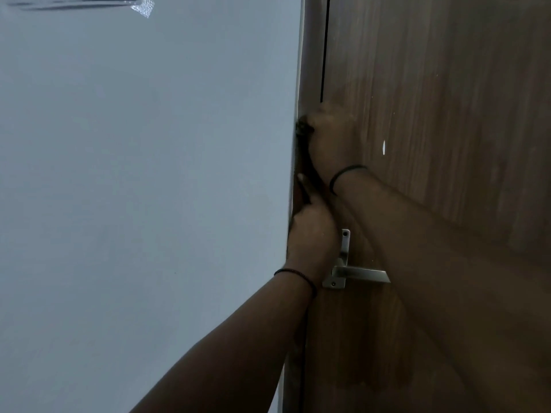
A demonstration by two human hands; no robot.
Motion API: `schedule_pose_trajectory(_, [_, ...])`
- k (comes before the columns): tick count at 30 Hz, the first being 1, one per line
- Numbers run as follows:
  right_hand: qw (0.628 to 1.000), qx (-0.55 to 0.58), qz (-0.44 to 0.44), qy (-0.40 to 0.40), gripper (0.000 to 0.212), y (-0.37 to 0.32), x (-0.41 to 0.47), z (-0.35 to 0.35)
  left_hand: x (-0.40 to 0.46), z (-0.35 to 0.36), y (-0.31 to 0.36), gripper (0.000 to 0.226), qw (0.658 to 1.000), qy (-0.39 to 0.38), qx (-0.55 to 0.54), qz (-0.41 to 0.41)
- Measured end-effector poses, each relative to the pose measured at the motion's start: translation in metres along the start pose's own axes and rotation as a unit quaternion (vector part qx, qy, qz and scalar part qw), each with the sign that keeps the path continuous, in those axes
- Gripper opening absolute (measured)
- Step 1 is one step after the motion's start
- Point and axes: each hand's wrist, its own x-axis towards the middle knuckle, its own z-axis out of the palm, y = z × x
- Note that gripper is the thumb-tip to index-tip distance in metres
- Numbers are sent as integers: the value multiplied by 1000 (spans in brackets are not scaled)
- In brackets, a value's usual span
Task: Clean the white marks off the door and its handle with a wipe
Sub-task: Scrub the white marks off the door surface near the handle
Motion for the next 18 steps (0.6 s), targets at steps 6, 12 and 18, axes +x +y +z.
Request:
schedule_pose_trajectory(6, [990, 34, -81, -110, 20, 5, -49, -7, -4, 2, -9, 23, 996, -66, 31, 55])
schedule_pose_trajectory(12, [998, 13, -23, -60, 30, 14, 36, -19, -11, 5, -2, 95, 999, -12, 29, 15])
schedule_pose_trajectory(18, [984, 27, -112, -138, 20, 21, -40, -24, -19, 6, -7, 93, 999, -1, 25, -21])
